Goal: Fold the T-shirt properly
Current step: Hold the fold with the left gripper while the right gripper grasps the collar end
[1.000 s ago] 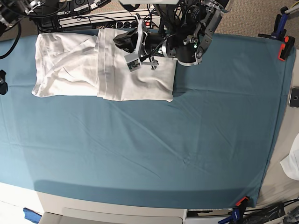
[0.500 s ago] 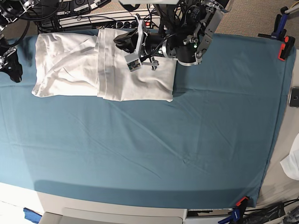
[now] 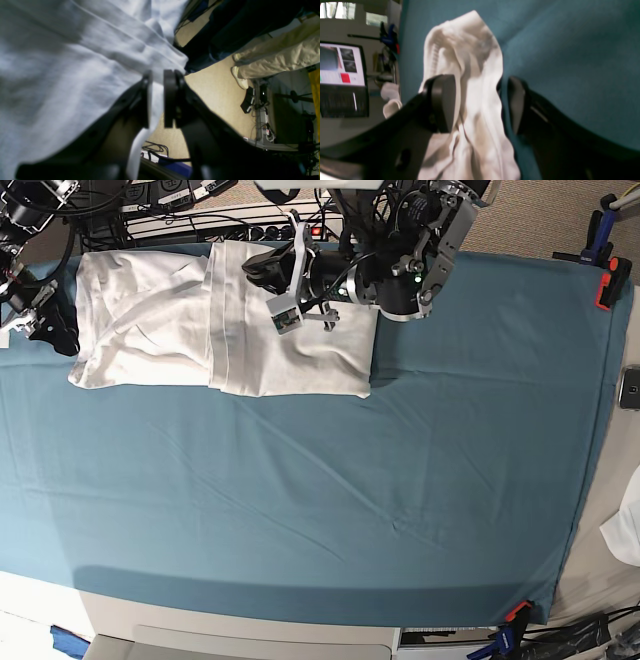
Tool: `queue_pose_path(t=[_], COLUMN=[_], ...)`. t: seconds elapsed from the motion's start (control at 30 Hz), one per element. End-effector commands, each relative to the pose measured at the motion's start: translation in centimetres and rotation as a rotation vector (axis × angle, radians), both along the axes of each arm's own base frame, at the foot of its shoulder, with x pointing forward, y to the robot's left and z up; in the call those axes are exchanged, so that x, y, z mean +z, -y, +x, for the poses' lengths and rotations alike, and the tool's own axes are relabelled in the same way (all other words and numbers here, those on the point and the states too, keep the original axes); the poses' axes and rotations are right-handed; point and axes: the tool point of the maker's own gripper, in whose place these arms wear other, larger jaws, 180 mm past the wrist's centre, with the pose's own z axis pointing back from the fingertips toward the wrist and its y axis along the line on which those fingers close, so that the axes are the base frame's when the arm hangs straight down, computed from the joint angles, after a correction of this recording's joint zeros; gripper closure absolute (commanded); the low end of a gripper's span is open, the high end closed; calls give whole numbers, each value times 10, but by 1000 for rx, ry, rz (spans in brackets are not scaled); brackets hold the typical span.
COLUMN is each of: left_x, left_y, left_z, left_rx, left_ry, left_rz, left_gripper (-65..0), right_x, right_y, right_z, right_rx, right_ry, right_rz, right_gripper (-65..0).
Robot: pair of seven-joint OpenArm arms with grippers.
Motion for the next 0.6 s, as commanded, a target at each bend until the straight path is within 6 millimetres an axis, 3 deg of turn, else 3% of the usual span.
queue_pose_path(t=[0.0,0.57], left_x=[16,14], left_y=[7,6], left_z=[4,6], left_rx=[6,12], left_ry=[20,31], left_rz=[-59,-47], left_gripper=[-95,-95], right_x=[6,-3], right_y=[-2,-13], right_z=[4,-3], right_rx=[5,39], right_ry=[20,-10], right_rz=[13,11], right_gripper=[-331,-331])
